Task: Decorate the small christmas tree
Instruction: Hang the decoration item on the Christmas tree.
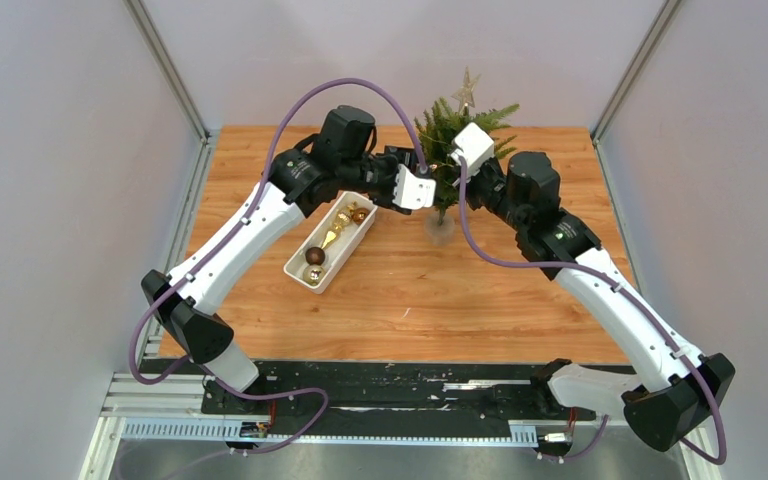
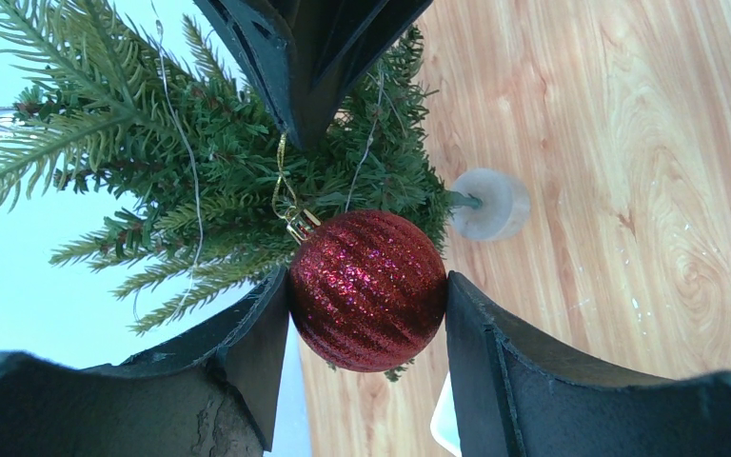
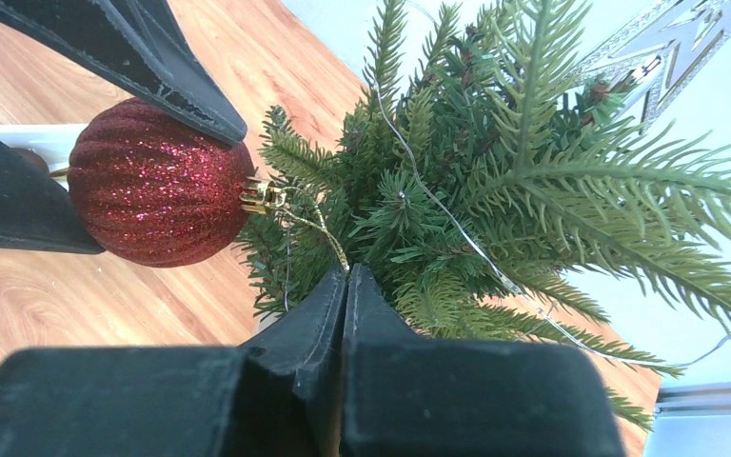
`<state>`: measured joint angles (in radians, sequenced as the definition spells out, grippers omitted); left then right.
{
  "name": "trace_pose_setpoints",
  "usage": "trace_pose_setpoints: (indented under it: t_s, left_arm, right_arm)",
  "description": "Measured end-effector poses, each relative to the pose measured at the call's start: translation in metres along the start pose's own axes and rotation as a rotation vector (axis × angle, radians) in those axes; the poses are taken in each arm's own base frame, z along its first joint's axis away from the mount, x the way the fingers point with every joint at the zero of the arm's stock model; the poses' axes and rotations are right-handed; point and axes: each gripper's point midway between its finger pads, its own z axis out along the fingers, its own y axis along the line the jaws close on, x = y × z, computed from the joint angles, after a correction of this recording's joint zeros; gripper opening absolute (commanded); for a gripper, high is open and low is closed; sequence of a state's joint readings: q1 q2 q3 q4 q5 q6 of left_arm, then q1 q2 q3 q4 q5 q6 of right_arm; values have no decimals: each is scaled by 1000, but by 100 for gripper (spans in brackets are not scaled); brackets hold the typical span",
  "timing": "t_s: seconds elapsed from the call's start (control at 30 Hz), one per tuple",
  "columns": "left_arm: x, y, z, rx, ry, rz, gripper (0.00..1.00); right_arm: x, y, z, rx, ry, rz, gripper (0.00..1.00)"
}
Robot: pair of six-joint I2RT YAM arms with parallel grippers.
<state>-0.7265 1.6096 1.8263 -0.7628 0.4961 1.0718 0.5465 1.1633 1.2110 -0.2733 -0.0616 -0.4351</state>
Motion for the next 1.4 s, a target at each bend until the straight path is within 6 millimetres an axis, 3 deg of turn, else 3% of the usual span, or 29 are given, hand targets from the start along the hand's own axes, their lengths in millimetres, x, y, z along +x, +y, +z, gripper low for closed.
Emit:
trace_pose_setpoints:
  t_s: [0.57,0.93,1.4]
  left_arm:
    - [8,-8,5,36,22,-23,0]
    - [3,18,1,-11,13,-56,0]
    - [7,8,2,28,14,-90,0]
  right_arm:
    - [6,3,0,-7,15,2,0]
    - [4,3,4,-8,18,24,0]
    - [8,4,5,-11,32,28,0]
